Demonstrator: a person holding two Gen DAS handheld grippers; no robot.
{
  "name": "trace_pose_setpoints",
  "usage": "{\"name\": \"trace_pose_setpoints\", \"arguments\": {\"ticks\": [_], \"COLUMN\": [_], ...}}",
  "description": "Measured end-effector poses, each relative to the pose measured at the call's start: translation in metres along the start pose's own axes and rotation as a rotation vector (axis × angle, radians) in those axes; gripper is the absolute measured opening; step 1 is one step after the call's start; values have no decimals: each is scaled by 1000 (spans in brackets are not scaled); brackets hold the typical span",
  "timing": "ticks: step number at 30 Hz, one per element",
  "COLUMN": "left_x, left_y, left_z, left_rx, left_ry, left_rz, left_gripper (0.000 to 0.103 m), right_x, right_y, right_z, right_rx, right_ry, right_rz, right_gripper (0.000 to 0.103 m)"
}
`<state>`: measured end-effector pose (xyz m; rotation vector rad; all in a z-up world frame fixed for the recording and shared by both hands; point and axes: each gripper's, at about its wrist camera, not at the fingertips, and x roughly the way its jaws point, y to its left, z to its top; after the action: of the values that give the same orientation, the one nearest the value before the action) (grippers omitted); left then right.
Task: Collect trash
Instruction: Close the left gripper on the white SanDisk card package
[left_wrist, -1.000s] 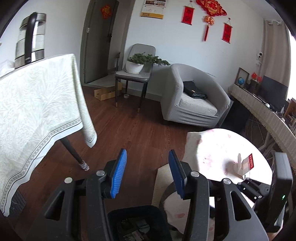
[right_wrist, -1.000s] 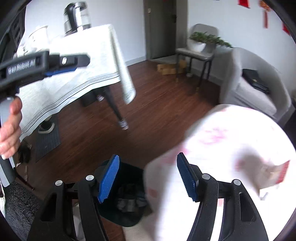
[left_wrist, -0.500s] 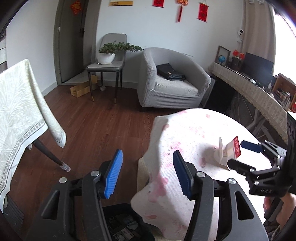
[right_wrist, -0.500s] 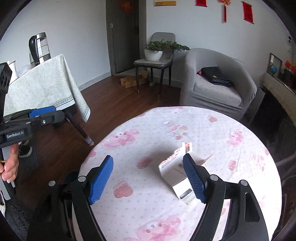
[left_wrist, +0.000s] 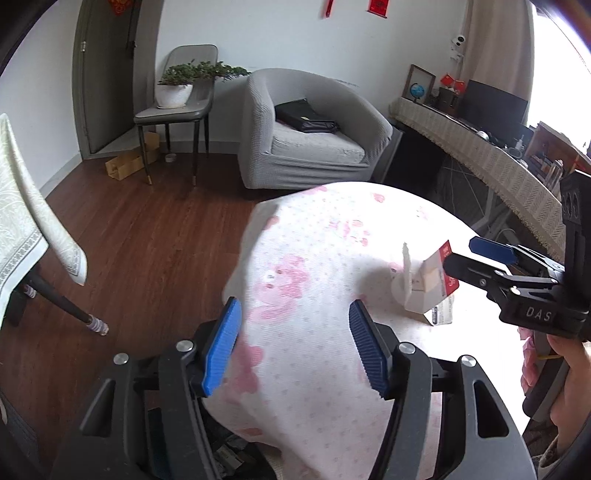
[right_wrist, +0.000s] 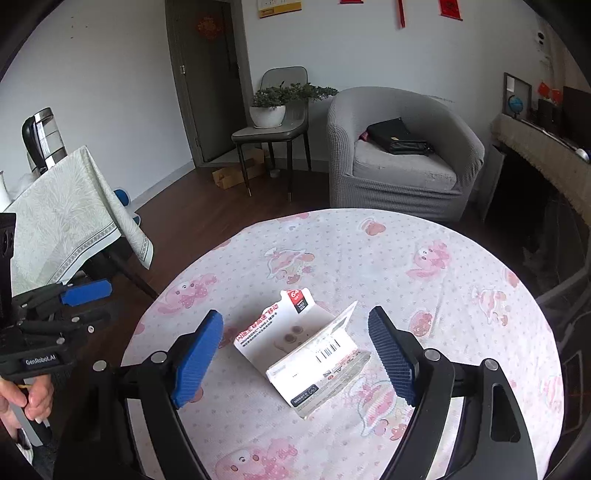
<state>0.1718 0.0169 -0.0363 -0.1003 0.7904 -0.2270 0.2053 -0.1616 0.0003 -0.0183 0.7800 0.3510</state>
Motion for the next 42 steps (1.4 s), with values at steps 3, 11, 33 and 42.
{"name": "trace_pose_setpoints", "arguments": {"ticks": [3,11,33,42], "left_x": [12,43,79,40], "left_y": [-14,-42,-73,-59], "left_z": [0,2,5,14], "left_rx": [14,14,-33,-1], "left_ry": [11,36,73,-2], "left_rz": [-26,-112,-246,-201], "left_gripper": [64,64,1,1], "right_x": [-2,-4,10,10], "right_y": [-12,-59,-96,-82], "right_z": [2,-1,-27,-23], "right_rx": [50,223,306,258], "right_ry": [-18,-45,58,75], "right_rz": [1,21,57,36], "right_gripper": [82,82,82,82]}}
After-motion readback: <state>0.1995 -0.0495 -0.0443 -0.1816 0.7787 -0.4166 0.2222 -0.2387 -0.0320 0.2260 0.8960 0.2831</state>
